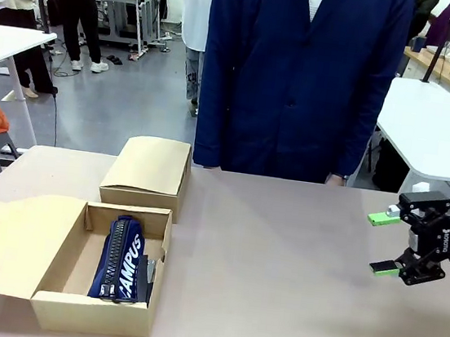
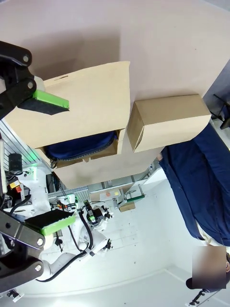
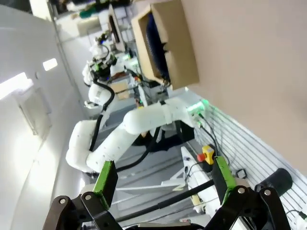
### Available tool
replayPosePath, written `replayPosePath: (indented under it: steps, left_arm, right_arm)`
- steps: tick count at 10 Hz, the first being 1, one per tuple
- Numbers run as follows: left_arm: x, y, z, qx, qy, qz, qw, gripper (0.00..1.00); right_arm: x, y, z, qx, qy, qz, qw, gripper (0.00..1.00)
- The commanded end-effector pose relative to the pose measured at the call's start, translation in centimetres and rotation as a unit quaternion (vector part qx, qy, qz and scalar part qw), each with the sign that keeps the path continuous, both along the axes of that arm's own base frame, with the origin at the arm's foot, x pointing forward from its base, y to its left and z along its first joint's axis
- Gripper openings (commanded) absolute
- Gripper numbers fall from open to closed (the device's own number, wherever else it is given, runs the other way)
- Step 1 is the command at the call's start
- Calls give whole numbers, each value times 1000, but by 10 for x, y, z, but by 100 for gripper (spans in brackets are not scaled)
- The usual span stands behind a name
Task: Place items inside the box.
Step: Pick up a Pencil pouch or Stapler and place it inside the Mailer Box closest to the robot, then close the lid of the Mailer Box closest to the robot.
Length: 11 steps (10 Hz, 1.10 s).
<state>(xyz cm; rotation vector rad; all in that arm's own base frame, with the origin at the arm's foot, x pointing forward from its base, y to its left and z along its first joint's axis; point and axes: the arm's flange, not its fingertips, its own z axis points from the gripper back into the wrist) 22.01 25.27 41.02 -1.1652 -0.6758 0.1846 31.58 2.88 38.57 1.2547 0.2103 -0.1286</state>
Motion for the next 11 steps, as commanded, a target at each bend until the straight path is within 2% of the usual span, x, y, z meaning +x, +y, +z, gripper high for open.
replayPosePath:
  steps: [1,10,11]
  left_arm:
    - [0,0,1,-3,-14,0,1000,100]
    - [0,0,1,-3,-14,0,1000,100]
    - [0,0,0,0,0,0,1000,100]
  right_arm:
    - [-2,8,2,7,4,14,1000,100]
    - [-2,8,2,7,4,14,1000,100]
    - [-2,8,2,7,4,14,1000,100]
